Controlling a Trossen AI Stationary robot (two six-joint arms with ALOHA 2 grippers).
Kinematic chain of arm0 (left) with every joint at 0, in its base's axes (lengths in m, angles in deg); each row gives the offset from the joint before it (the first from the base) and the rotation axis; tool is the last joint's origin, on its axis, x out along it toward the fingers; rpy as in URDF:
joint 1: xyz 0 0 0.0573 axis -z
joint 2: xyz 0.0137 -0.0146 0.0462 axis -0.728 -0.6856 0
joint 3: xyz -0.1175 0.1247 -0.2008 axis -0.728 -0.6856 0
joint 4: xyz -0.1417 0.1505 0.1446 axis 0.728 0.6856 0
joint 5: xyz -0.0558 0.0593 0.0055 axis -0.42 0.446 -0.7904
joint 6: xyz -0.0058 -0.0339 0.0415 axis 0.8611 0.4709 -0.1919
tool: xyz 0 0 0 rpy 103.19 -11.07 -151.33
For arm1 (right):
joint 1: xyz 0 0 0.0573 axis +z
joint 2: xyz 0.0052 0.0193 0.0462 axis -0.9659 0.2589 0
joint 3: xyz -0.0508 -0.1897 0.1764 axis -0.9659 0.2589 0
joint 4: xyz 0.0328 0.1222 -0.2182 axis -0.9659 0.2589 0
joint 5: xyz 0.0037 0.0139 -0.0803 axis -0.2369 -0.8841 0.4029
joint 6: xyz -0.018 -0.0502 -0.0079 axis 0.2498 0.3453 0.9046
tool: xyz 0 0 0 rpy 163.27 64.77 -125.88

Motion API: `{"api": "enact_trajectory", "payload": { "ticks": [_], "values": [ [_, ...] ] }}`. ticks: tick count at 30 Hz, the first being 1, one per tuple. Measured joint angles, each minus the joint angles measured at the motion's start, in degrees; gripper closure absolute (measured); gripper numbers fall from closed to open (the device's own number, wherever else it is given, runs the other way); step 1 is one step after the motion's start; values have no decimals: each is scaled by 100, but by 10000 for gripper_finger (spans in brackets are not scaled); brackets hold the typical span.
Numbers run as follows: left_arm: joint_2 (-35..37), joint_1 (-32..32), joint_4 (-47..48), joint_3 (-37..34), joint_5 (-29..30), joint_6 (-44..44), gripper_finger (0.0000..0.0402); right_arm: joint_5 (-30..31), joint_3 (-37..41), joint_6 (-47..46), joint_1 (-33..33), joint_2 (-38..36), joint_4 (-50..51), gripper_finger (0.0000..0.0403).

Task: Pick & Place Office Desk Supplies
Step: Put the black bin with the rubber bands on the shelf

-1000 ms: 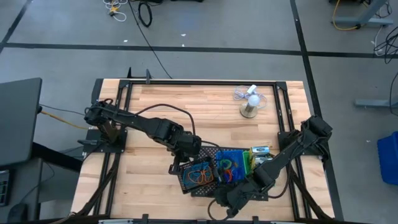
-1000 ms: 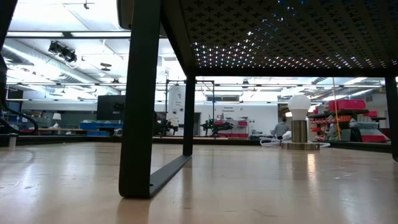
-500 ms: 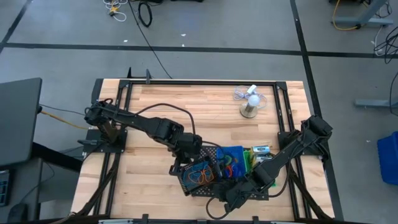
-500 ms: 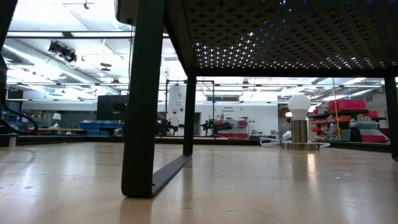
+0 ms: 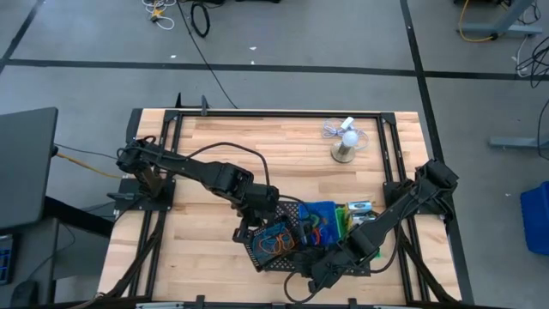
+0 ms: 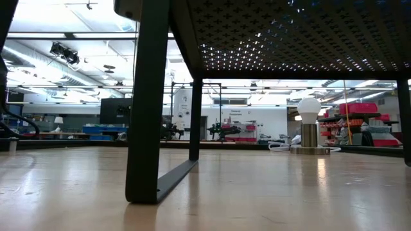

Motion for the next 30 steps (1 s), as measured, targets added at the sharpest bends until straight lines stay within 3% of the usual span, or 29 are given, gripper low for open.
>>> {"api": "enact_trajectory", "payload": {
  "ticks": [10,30],
  "values": [
    [0,0,-35,0,-17,21,401,368,-803,194,230,-4,570,403],
    [0,-4,-20,0,69,103,401,282,-806,-307,-78,232,1419,403]
  ]
}}
